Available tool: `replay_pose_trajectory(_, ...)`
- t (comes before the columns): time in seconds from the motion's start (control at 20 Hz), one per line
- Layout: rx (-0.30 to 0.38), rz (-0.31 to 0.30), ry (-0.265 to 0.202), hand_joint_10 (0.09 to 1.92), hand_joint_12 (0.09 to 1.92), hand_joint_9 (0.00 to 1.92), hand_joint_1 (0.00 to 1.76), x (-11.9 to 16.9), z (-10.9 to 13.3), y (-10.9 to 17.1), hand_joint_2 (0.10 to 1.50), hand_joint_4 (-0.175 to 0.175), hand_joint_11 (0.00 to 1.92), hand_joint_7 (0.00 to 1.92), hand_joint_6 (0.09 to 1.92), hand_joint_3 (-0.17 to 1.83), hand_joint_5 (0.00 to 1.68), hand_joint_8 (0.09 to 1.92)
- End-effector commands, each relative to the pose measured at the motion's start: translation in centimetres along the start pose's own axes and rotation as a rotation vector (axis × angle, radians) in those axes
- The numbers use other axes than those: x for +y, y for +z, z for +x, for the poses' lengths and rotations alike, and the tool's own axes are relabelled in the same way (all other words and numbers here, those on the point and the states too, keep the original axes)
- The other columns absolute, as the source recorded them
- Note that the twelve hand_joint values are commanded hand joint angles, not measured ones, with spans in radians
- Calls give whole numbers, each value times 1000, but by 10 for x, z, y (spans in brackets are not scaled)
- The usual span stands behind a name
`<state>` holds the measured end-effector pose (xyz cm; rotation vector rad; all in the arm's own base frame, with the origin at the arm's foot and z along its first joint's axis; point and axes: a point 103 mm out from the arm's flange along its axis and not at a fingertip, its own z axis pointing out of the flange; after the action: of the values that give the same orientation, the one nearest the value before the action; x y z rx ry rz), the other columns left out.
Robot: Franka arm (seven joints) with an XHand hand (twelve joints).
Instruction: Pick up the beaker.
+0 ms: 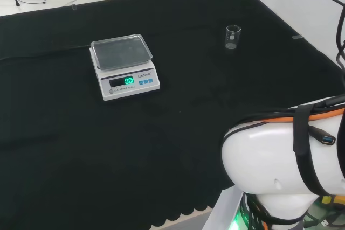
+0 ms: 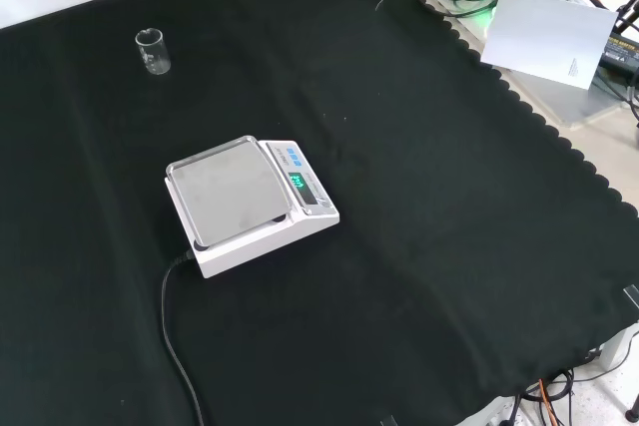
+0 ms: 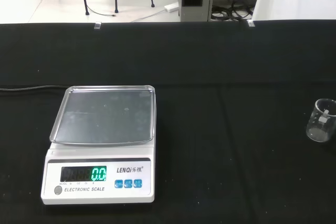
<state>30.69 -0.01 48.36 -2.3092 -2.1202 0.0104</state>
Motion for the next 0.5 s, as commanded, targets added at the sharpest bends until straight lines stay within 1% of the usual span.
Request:
replay_pose_trajectory(0.05,9,-5,-5,760,1407,514,470,7,-3,4,758,-22,197,366,419,502,303,694)
replay_pose_trajectory(0.25,41,16,-3,762,1468,512,461,28,-13,16,820,-24,161,367,298,385,358,688)
replay_pose_trajectory(0.5,54,43,-7,761,1471,513,460,52,-29,35,832,-26,158,370,279,363,380,687)
